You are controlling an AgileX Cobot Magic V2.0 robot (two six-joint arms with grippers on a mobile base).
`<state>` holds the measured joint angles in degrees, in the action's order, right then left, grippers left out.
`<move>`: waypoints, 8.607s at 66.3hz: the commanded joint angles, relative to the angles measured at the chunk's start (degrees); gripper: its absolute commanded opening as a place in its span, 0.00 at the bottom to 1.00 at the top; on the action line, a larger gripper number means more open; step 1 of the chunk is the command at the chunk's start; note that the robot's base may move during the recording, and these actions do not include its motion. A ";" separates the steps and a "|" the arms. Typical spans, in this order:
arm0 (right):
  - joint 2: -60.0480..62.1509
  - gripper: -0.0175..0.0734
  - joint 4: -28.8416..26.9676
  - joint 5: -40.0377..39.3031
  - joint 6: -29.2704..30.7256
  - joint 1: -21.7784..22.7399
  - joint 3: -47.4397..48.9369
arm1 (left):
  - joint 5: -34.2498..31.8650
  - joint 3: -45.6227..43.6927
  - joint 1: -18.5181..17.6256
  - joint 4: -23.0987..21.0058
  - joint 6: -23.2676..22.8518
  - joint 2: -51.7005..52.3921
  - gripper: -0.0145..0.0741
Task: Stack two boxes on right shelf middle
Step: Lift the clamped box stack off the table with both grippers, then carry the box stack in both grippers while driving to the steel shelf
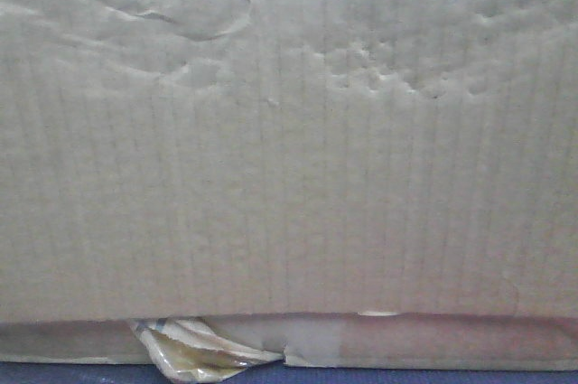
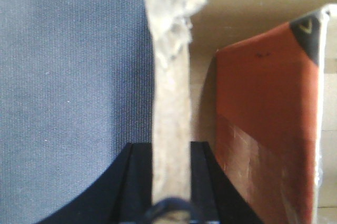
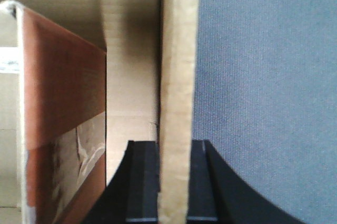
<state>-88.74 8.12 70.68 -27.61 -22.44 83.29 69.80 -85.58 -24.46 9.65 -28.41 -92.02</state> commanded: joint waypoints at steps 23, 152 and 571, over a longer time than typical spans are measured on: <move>3.88 0.01 11.21 -1.27 -5.71 -4.68 1.37 | 0.16 -0.74 -3.18 11.76 -5.63 8.49 0.04; 5.44 0.01 26.57 -21.82 -7.06 -5.34 18.91 | -18.09 -17.37 -2.53 28.32 -8.28 10.68 0.04; 5.44 0.01 26.57 -22.36 -7.06 -5.34 18.91 | -18.61 -17.37 -2.53 29.64 -8.28 9.38 0.04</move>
<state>-84.17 32.77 50.74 -34.61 -28.12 101.51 53.26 -102.15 -27.31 37.42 -36.58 -83.30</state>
